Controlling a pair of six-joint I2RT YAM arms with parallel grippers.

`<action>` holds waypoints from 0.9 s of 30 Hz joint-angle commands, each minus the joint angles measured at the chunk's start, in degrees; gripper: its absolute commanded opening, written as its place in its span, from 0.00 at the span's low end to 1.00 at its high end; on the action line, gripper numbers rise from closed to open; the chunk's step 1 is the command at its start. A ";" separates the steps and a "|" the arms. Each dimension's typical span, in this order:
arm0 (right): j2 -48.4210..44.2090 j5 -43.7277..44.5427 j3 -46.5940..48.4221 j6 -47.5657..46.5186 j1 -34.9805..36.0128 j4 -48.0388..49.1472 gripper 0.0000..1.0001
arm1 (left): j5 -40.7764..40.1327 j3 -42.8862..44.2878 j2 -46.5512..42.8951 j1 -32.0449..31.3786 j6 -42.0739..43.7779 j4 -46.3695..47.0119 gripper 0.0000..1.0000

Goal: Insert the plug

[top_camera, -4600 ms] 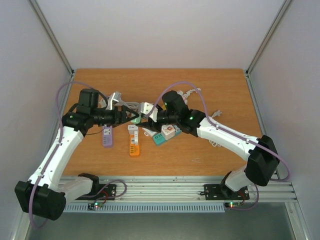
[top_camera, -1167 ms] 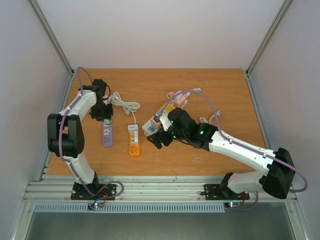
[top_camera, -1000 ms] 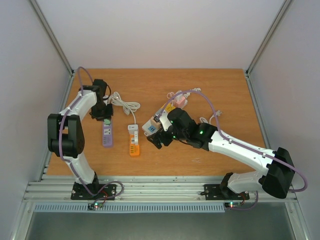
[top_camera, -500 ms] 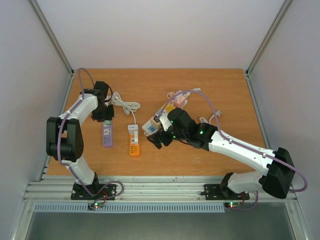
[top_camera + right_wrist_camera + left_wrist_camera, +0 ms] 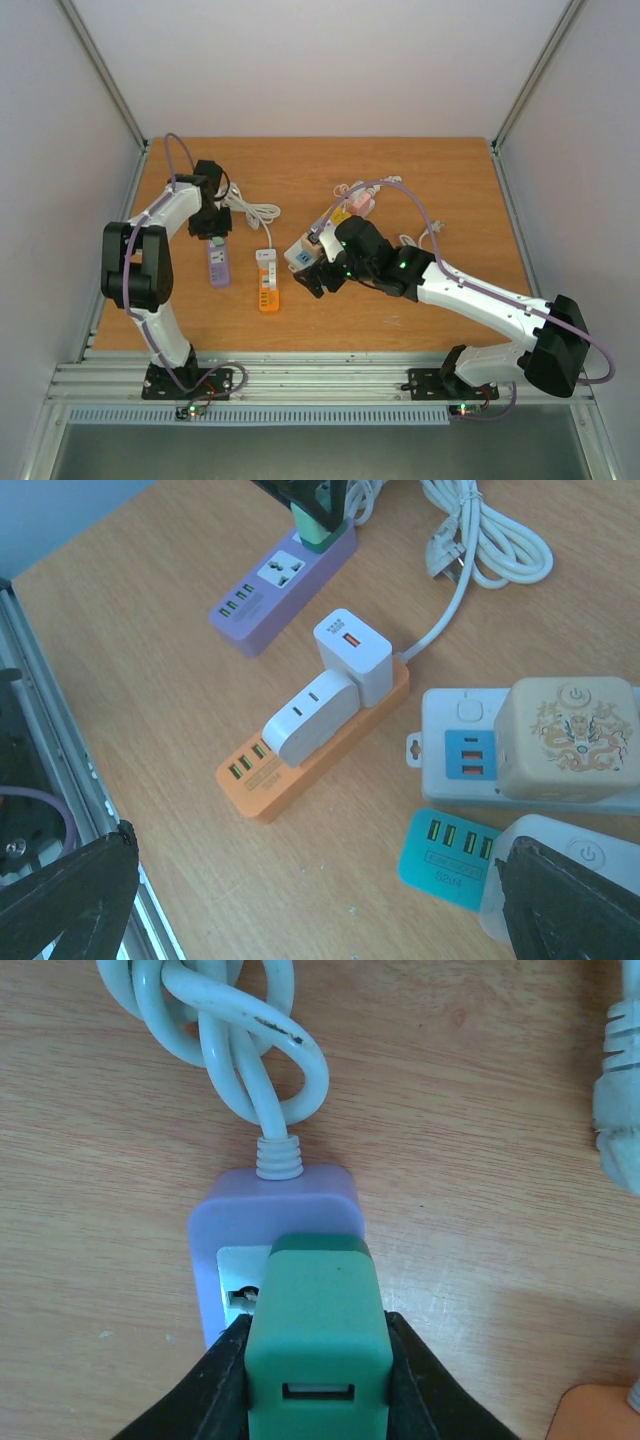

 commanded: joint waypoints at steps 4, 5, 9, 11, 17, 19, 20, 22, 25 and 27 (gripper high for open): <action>0.10 -0.16 0.48 0.61 0.27 0.27 0.98 | -1.15 -2.30 5.79 -0.02 -0.38 2.44 0.01; 0.06 -0.04 0.44 0.61 0.27 0.31 0.98 | -1.58 -2.51 5.92 -0.04 -0.83 2.28 0.01; -0.10 1.20 0.35 1.25 0.32 0.40 0.98 | -1.71 -2.05 5.70 -0.09 -2.03 0.73 0.08; -0.37 2.47 0.34 2.17 0.27 0.44 0.98 | -1.73 -0.78 4.39 -0.12 -2.74 -0.55 0.17; -0.91 11.36 0.81 6.84 0.23 -0.52 0.99 | 0.62 4.78 -3.60 -0.06 -3.64 -3.53 0.66; -1.70 13.82 0.60 8.04 0.14 -0.51 0.98 | 0.64 7.20 -6.09 -0.04 -3.90 -5.37 0.73; -2.30 15.62 0.24 8.79 0.18 -0.26 0.99 | 0.34 8.27 -7.28 -0.04 -4.29 -6.19 0.75; -3.19 18.80 -0.07 10.27 -0.02 -0.56 0.98 | -0.06 9.11 -10.46 0.01 -5.15 -6.93 0.95; -2.79 22.85 2.07 13.80 -1.84 -5.65 0.98 | -0.70 7.09 -16.95 0.05 -6.94 -5.92 0.99; -1.92 22.35 5.05 19.43 -5.24 -12.43 0.98 | 0.13 4.54 -22.51 0.09 -8.45 -4.52 0.99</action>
